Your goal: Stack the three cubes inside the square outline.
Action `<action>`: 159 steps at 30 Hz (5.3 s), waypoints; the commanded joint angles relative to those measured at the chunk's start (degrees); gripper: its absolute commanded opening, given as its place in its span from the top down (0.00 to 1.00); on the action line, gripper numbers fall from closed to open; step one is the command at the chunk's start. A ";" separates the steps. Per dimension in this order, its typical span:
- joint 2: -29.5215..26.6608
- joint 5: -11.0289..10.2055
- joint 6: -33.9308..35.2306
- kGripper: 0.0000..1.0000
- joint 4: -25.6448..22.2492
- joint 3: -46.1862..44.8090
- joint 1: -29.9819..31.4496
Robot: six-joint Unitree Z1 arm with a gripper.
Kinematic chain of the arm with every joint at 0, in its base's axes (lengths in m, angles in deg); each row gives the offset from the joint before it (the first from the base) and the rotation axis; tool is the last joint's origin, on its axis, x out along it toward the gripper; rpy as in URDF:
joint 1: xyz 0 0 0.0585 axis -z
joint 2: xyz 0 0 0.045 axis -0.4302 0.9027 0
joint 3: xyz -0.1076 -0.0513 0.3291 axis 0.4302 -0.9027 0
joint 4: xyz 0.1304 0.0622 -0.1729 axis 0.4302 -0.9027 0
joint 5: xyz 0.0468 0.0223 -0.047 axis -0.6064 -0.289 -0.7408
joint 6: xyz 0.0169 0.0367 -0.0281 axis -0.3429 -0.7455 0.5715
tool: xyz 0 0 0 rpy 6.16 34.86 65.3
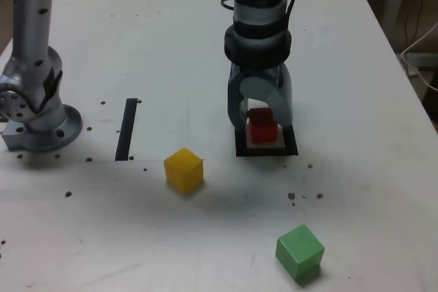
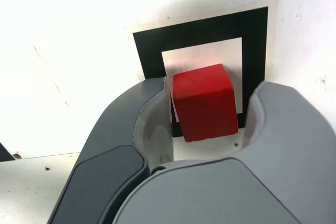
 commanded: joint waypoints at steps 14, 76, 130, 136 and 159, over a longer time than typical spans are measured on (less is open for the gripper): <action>-5.68 -0.18 0.22 0.01 -1.21 -3.07 0.36; -11.76 10.52 49.12 0.01 -2.98 -13.71 20.43; -6.74 9.26 47.24 0.51 2.08 -17.16 16.21; -7.73 8.91 45.94 0.66 1.25 -16.40 16.21; -9.88 -3.34 17.83 0.78 -8.92 -3.04 8.18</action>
